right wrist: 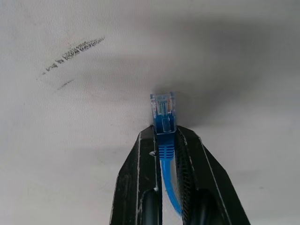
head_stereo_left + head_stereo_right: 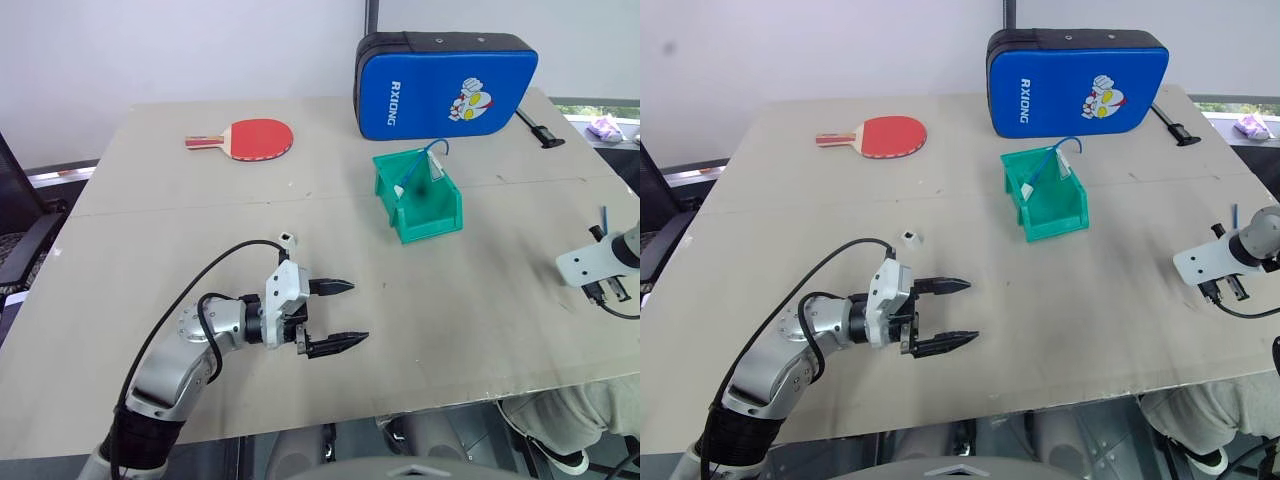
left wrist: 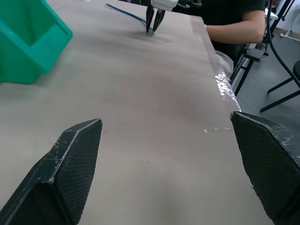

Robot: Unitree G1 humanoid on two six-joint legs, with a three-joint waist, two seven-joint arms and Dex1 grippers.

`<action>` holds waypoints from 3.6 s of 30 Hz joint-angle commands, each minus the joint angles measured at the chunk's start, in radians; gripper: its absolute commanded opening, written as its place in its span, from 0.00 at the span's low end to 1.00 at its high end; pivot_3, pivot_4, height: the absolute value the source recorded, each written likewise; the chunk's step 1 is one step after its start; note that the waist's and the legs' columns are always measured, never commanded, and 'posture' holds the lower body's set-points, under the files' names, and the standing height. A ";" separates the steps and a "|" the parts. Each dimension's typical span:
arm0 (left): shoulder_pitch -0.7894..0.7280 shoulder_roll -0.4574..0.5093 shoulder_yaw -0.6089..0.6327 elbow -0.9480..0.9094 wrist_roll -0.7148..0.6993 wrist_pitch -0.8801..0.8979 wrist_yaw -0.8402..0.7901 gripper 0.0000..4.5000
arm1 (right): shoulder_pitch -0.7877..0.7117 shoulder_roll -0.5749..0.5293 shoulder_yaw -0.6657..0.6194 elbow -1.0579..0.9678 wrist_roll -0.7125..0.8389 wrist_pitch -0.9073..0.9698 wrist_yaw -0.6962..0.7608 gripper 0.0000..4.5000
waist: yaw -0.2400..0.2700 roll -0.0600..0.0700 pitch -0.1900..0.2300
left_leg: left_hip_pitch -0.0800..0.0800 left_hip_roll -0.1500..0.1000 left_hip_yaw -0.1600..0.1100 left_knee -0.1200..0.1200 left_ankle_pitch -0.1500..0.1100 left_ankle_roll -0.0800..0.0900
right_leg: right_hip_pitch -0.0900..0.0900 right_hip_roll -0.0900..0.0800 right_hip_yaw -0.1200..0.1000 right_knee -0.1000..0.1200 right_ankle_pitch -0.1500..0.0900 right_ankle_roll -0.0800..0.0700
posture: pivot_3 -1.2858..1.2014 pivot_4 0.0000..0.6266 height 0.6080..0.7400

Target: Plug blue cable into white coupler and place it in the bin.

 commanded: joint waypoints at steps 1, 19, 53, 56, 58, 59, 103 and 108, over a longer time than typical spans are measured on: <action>-0.010 -0.012 0.000 0.003 0.008 -0.032 -0.001 1.00 | -0.008 0.015 -0.041 -0.041 0.076 0.014 0.051 0.01 | 0.000 0.000 0.000 | 0.003 0.000 0.001 -0.001 0.000 0.000 | 0.002 0.000 0.001 0.000 0.000 0.000 | 0.52 0.24 0.93; -0.176 -0.065 -0.034 0.175 0.121 -0.086 0.024 1.00 | 0.144 0.468 0.030 -0.948 0.260 1.069 0.182 0.33 | 0.030 0.000 -0.001 | -0.010 0.001 -0.001 -0.005 0.000 0.000 | -0.011 0.001 -0.003 0.001 0.003 -0.004 | 0.52 0.24 0.93; -0.656 -0.391 -0.293 0.793 0.440 -0.217 0.017 1.00 | 1.441 0.578 -0.960 -2.165 0.809 1.490 -0.370 0.99 | 0.045 0.000 -0.002 | -0.015 -0.001 -0.010 0.001 0.000 0.000 | -0.009 0.002 -0.008 0.000 0.000 0.001 | 0.52 0.24 0.93; -0.689 -0.416 -0.330 0.842 0.482 -0.235 0.003 0.84 | 1.506 0.592 -0.960 -2.166 0.834 1.439 -0.412 1.00 | 0.055 0.001 -0.003 | -0.015 -0.001 -0.010 0.001 -0.001 0.001 | -0.009 0.003 -0.008 0.000 0.000 0.001 | 0.52 0.24 0.93; -0.697 -0.424 -0.334 0.862 0.503 -0.257 0.007 0.61 | 1.527 0.593 -0.953 -2.166 0.856 1.420 -0.450 1.00 | 0.053 0.001 -0.003 | -0.015 -0.001 -0.010 0.001 -0.001 0.001 | -0.009 0.003 -0.009 0.000 0.000 0.001 | 0.52 0.24 0.93; -0.698 -0.426 -0.340 0.869 0.510 -0.266 -0.005 0.47 | 1.538 0.589 -0.942 -2.166 0.861 1.409 -0.466 1.00 | 0.053 0.001 -0.002 | -0.015 -0.001 -0.010 0.001 -0.001 0.001 | -0.009 0.003 -0.008 0.000 0.000 0.001 | 0.52 0.24 0.93; -0.614 -0.225 -0.008 0.336 -0.252 0.681 -0.170 0.00 | 1.060 0.714 -0.620 -1.967 1.936 1.560 -1.213 0.17 | 0.033 0.002 -0.003 | -0.023 -0.001 -0.023 0.003 0.000 0.001 | -0.011 0.002 -0.019 -0.001 0.000 0.001 | 0.52 0.24 0.93; -0.615 -0.227 -0.004 0.343 -0.250 0.663 -0.162 0.00 | 1.084 0.684 -0.592 -1.966 1.939 1.521 -1.206 0.01 | 0.033 0.002 -0.003 | -0.024 -0.001 -0.023 0.003 0.000 0.001 | -0.011 0.002 -0.019 -0.001 0.000 0.001 | 0.52 0.24 0.93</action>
